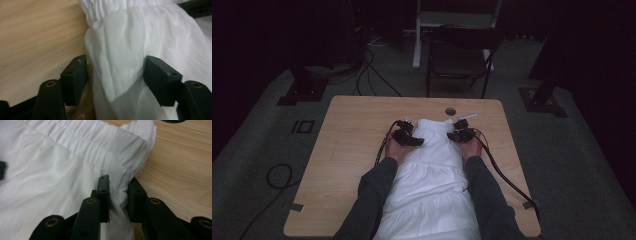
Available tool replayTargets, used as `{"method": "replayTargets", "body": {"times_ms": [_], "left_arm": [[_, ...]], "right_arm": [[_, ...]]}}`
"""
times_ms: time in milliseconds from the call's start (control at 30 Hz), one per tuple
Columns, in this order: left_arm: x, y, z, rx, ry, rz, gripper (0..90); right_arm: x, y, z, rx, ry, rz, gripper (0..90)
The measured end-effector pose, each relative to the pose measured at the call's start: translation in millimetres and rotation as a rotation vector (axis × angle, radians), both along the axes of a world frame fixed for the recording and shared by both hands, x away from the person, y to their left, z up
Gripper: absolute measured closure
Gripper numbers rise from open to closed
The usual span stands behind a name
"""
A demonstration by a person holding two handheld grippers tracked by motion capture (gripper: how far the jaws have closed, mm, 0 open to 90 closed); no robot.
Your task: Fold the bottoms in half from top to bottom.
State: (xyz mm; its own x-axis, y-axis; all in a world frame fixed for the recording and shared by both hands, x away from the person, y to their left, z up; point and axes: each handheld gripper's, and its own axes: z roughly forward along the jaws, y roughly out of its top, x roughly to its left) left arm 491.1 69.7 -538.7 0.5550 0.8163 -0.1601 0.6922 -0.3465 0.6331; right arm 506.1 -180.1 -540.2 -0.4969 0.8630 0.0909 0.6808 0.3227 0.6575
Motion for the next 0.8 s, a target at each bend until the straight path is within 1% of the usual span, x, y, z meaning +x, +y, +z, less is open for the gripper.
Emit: {"method": "replayTargets", "body": {"times_ms": [67,100,133,167,200,267,300,333,367,400,433,467,500,533,567,600,700,800], "left_arm": [[1.8,-1.7,0.8,0.013,-0.001,0.000,41.5],[1.9,-2.5,0.6,0.018,-0.007,-0.003,43.3],[1.7,-3.2,0.6,0.026,-0.013,-0.007,45.8],[1.7,-3.0,0.7,0.019,-0.009,-0.021,50.2],[1.7,-3.1,0.8,0.011,-0.001,-0.026,58.7],[2.3,-3.3,1.2,0.008,0.018,-0.040,71.2],[3.3,-2.8,1.0,-0.016,0.040,-0.043,76.9],[4.2,-1.9,1.5,-0.026,0.053,-0.045,81.4],[4.7,-1.5,2.5,-0.028,0.058,-0.043,84.2],[5.4,-0.5,4.0,-0.034,0.063,-0.042,85.2],[5.9,1.2,6.8,-0.048,0.066,-0.042,85.5],[6.4,3.3,10.6,-0.070,0.059,-0.039,85.7],[7.9,5.8,17.5,-0.080,0.049,-0.040,85.7],[9.3,6.6,22.9,-0.072,0.036,-0.043,85.8],[10.9,7.8,31.4,-0.072,0.015,-0.043,85.7],[12.6,9.2,40.5,-0.095,-0.001,-0.035,85.7],[16.4,8.5,71.9,-0.101,-0.066,-0.026,85.8],[18.2,8.7,103.0,-0.125,-0.137,-0.017,85.7]], "right_arm": [[-0.8,0.7,0.6,0.000,0.007,0.009,66.3],[-1.3,1.1,1.0,-0.004,0.010,0.015,62.3],[-2.2,1.9,1.5,-0.022,0.008,0.022,60.5],[-3.4,3.0,1.6,-0.043,-0.001,0.028,60.5],[-4.7,4.0,1.6,-0.052,-0.004,0.024,61.5],[-5.0,3.8,2.0,-0.043,0.003,0.010,70.7],[-4.7,3.3,2.2,-0.027,0.015,0.000,75.9],[-4.1,2.5,2.4,-0.004,0.036,-0.011,79.0],[-3.4,1.4,2.5,0.015,0.049,-0.020,81.0],[-2.6,0.7,2.5,0.021,0.053,-0.024,81.8],[-2.1,0.6,2.9,0.031,0.058,-0.034,82.2],[-1.4,-0.6,4.3,0.042,0.048,-0.039,82.5],[-1.2,-1.5,7.3,0.057,0.033,-0.046,82.6],[-0.6,-2.5,13.2,0.067,0.008,-0.050,82.6],[0.0,-3.2,18.0,0.072,-0.007,-0.049,82.6],[0.8,-3.6,25.6,0.077,-0.034,-0.050,82.6],[3.4,-4.3,55.0,0.099,-0.111,-0.056,82.6],[5.3,-7.1,86.5,0.125,-0.176,-0.063,82.6]]}}
